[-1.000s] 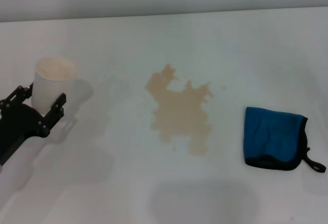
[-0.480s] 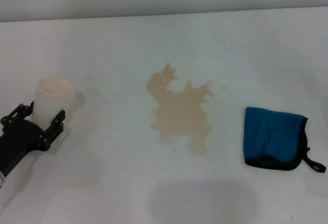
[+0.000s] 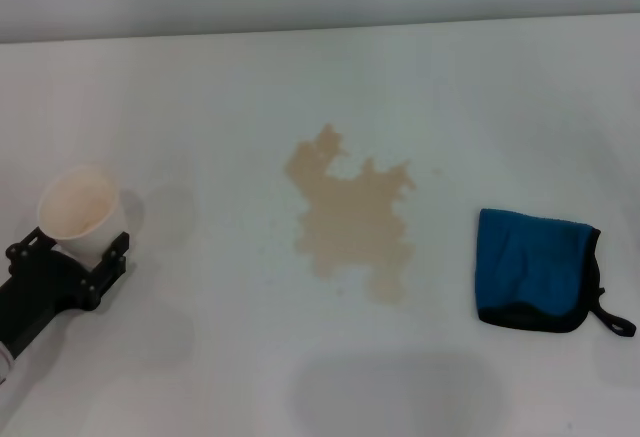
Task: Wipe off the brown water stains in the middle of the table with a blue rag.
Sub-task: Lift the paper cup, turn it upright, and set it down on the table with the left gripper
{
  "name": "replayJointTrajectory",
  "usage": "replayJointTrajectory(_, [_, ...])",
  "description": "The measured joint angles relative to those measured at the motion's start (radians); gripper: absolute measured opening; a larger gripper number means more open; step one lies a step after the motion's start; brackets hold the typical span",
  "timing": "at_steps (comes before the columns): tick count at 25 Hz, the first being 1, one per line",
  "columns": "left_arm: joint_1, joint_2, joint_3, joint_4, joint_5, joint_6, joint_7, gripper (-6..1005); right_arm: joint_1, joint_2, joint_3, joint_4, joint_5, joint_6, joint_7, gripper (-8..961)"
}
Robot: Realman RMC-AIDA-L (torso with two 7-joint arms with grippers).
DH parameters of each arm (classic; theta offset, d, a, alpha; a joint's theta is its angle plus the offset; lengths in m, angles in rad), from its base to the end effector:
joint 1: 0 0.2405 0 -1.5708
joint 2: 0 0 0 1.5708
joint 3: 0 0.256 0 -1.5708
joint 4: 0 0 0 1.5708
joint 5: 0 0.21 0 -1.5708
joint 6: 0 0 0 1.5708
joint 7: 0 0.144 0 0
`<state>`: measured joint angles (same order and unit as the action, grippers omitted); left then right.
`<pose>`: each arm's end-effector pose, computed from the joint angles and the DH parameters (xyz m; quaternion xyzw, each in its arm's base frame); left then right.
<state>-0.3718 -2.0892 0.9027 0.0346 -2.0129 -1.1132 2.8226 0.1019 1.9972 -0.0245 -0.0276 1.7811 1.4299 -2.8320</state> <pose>-0.3584 0.2719 -0.0657 -0.8552 -0.2094 -0.1828 0.4374 0.4387 0.1859 0.0695 -0.6085 0.2695 0.2322 0.7094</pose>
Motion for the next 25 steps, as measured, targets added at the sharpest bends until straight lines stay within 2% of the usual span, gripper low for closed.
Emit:
replayJointTrajectory(9, [0.005, 0.0, 0.001, -0.001, 0.005, -0.012, 0.001, 620, 0.002, 0.0, 0.0, 0.0, 0.0, -0.001, 0.0, 872])
replayJointTrajectory(17, [0.021, 0.002, -0.004, 0.007, -0.002, -0.076, 0.0, 639, -0.005, 0.0, 0.0, 0.0, 0.0, 0.001, 0.0, 871])
replayJointTrajectory(22, [0.023, 0.004, -0.001, 0.007, -0.002, -0.086, -0.003, 809, -0.009, 0.0, 0.0, 0.0, 0.0, 0.006, 0.0, 871])
replayJointTrajectory(25, [0.023, 0.005, -0.001, 0.007, -0.001, -0.081, -0.003, 851, -0.011, 0.0, 0.0, 0.0, 0.0, 0.009, 0.0, 871])
